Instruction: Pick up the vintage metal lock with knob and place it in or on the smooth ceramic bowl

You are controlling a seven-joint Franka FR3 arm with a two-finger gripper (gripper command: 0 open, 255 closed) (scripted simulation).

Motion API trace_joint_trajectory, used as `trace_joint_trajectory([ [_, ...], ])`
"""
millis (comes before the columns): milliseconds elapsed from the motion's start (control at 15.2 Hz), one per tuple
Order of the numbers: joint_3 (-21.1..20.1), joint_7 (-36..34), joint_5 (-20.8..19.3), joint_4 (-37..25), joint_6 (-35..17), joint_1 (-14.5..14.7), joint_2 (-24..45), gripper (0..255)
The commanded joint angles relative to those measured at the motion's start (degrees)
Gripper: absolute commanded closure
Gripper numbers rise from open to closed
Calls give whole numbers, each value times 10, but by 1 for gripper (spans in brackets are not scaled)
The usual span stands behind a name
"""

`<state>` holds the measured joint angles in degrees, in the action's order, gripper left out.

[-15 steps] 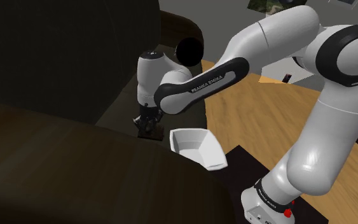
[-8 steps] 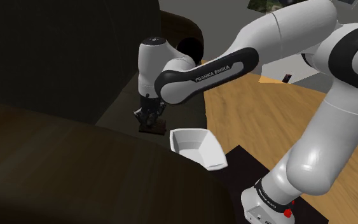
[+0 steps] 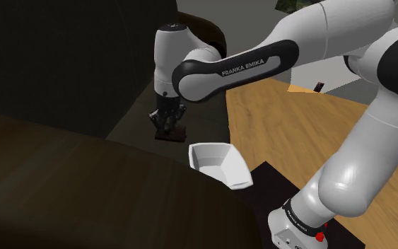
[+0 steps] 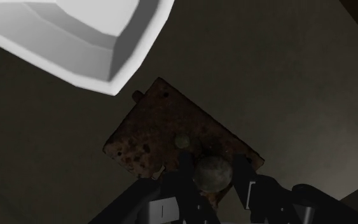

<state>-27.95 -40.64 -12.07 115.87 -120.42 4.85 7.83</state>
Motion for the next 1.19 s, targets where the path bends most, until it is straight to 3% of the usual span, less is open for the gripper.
trace_joint_trajectory([
  [0,-1,6,7,-6,14,-1,-9,255],
  [66,-1,6,7,-7,15,-1,-10,255],
  [528,17,88,96,170,-13,-17,-186,255],
  [1122,88,189,166,365,25,16,-432,255],
])
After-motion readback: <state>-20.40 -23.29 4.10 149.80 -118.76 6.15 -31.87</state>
